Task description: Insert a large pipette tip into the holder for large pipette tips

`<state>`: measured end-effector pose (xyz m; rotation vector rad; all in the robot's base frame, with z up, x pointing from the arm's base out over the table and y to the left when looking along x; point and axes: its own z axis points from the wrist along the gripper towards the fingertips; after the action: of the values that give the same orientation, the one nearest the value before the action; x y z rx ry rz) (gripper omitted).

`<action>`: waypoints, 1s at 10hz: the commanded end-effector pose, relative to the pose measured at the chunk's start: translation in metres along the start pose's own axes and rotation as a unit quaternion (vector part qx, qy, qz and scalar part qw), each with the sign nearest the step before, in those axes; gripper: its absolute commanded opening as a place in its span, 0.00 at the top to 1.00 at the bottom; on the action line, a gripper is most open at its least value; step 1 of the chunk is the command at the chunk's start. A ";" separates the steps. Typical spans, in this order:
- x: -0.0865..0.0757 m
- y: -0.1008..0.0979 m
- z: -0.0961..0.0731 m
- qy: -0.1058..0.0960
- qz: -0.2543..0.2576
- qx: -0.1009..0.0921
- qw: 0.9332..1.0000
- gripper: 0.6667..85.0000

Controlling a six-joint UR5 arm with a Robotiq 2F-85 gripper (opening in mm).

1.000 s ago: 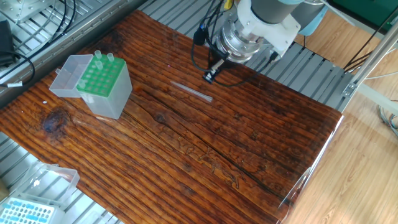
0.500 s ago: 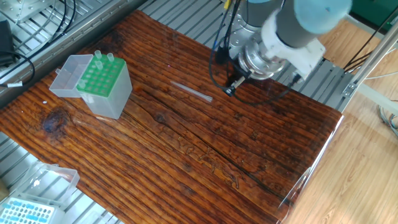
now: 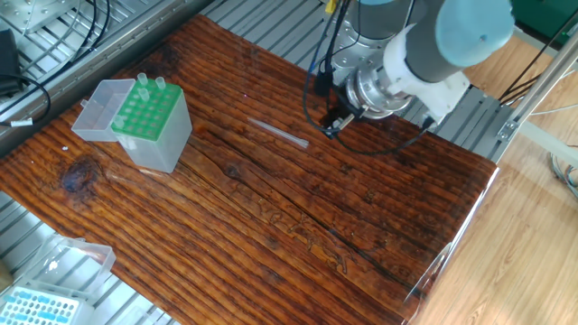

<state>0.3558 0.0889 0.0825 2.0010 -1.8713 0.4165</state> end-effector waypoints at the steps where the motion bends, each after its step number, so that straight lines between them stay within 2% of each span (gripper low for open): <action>1: 0.009 -0.002 0.027 0.001 0.001 0.003 1.000 1.00; 2: 0.008 -0.007 0.034 0.002 0.003 0.008 1.000 1.00; 4: 0.004 -0.001 0.036 -0.002 0.039 -0.009 0.999 1.00; 5: -0.004 0.008 0.029 -0.016 0.041 -0.035 0.998 0.77; 6: -0.012 0.010 0.024 -0.022 0.036 -0.049 0.998 0.56; 7: -0.017 0.005 0.023 -0.016 0.044 -0.043 0.998 0.56; 9: -0.004 -0.013 0.018 0.033 0.063 -0.016 0.997 0.58; 10: -0.006 -0.019 0.017 0.033 0.069 -0.009 0.997 0.58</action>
<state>0.3616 0.0828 0.0605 1.8694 -1.9482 0.4354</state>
